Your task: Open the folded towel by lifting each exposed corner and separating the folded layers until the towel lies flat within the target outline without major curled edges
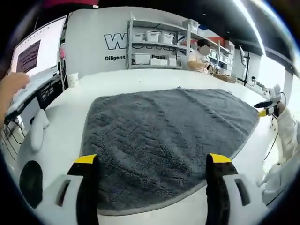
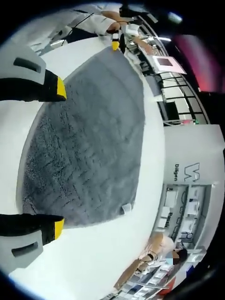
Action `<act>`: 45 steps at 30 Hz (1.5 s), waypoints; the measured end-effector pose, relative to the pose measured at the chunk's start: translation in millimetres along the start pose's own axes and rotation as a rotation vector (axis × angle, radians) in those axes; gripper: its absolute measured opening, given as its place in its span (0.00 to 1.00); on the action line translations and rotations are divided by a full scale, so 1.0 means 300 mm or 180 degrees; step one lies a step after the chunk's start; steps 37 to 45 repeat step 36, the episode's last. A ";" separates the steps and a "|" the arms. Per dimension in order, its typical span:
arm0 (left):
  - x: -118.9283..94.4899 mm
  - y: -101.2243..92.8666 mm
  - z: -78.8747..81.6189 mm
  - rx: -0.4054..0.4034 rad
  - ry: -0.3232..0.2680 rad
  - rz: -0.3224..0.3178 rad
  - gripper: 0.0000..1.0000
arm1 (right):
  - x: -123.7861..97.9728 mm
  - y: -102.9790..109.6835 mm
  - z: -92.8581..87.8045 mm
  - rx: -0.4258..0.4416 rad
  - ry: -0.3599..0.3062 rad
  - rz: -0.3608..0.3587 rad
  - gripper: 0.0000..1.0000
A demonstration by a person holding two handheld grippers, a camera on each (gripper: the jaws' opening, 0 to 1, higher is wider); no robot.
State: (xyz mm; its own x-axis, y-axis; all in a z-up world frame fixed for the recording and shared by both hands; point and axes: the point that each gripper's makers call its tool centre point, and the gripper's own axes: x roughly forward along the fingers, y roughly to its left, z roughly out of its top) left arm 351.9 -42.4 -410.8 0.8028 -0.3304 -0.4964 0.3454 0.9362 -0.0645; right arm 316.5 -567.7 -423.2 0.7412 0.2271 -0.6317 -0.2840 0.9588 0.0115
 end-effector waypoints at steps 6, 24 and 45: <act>-0.077 -0.021 0.031 -0.0012 -0.0050 0.0030 0.99 | -0.090 0.023 0.012 -0.0101 0.0007 -0.0086 1.00; -0.264 -0.088 0.065 0.0007 -0.0206 0.0117 0.99 | -0.260 0.140 0.060 -0.0306 -0.0172 -0.0164 1.00; -0.272 -0.170 0.079 0.0070 -0.0270 -0.0033 0.99 | -0.253 0.177 0.059 -0.0361 -0.0175 -0.0058 1.00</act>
